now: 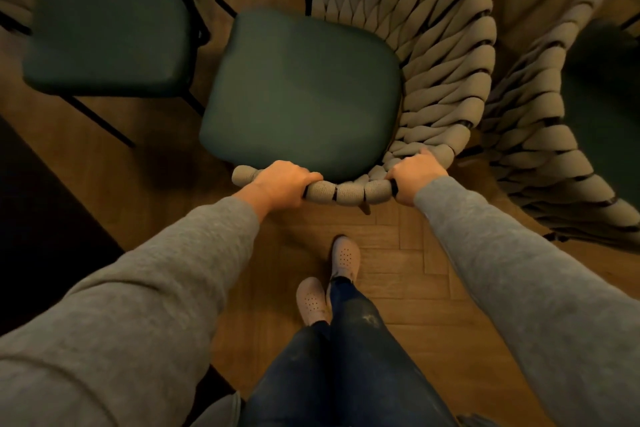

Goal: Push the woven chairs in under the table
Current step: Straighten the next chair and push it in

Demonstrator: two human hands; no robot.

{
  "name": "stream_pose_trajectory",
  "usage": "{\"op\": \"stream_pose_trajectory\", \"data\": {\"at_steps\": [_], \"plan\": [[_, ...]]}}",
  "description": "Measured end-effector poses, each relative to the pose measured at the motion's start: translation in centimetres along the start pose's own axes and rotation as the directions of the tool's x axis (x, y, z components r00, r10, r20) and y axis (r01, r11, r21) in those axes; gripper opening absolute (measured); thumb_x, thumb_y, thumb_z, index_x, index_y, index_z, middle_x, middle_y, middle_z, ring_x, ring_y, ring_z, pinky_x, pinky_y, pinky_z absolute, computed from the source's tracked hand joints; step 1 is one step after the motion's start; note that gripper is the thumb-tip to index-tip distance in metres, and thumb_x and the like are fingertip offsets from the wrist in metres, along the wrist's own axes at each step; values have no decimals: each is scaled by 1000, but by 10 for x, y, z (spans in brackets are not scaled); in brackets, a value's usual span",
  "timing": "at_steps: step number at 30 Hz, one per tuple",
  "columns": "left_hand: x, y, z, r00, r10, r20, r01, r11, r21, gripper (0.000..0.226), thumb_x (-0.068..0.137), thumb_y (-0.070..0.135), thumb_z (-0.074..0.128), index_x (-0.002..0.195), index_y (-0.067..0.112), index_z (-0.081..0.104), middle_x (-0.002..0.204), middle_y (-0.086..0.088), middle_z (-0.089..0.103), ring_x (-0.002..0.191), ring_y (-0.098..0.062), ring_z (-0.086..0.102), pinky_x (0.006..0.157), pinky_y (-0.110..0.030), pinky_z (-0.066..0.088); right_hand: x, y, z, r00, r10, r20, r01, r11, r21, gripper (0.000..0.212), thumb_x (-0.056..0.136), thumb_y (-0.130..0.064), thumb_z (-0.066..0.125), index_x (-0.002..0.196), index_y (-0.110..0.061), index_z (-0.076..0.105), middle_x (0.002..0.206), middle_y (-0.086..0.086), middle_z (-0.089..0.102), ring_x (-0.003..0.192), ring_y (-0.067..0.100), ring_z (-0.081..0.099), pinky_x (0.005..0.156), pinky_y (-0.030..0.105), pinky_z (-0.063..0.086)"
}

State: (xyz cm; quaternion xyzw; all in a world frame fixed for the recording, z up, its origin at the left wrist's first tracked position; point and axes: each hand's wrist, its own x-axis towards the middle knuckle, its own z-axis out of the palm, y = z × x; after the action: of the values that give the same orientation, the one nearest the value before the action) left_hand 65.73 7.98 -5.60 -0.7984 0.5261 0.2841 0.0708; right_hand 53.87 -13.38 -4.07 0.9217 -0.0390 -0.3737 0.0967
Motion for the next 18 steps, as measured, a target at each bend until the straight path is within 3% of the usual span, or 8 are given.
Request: {"op": "stream_pose_trajectory", "data": {"at_steps": [3, 8, 12, 15, 18], "plan": [[8, -20, -10, 1000, 6, 4, -6, 1000, -5, 32, 90, 26, 59, 121, 30, 55, 108, 3, 66, 96, -19, 63, 82, -34, 49, 16, 7, -8, 999, -45, -19, 46, 998, 33, 28, 93, -37, 53, 121, -34, 57, 114, -2, 64, 110, 21, 58, 103, 42, 37], [19, -51, -28, 1000, -2, 27, 2, 1000, 18, 37, 89, 27, 58, 125, 32, 53, 113, 3, 65, 101, -21, 63, 84, -38, 51, 29, 34, -16, 979, -151, -134, 170, 975, 145, 64, 90, -43, 59, 146, -28, 33, 133, 3, 55, 123, 24, 51, 109, 40, 35], [25, -75, -42, 999, -19, 45, 18, 1000, 25, 40, 88, 30, 61, 127, 35, 52, 116, 5, 64, 104, -21, 62, 86, -40, 51, 40, 69, -23, 962, -178, -209, 201, 975, 98, 75, 84, -33, 70, 147, -29, 31, 144, 5, 44, 134, 26, 39, 116, 44, 26], [27, -85, -43, 999, -19, 48, 18, 999, 31, 42, 89, 31, 61, 130, 36, 51, 117, 5, 64, 105, -21, 62, 87, -38, 50, 54, 110, -28, 964, -113, -240, 117, 993, 1, 76, 80, -32, 73, 146, -29, 34, 147, 4, 42, 140, 26, 32, 120, 50, 10], [30, -88, -42, 998, -3, 60, 0, 999, 43, 43, 89, 31, 61, 131, 35, 50, 119, 4, 63, 107, -20, 61, 91, -38, 48, 68, 147, -36, 973, -97, -208, 64, 985, -162, 76, 81, -28, 72, 146, -29, 33, 149, 3, 41, 142, 24, 29, 120, 52, 10]]}}
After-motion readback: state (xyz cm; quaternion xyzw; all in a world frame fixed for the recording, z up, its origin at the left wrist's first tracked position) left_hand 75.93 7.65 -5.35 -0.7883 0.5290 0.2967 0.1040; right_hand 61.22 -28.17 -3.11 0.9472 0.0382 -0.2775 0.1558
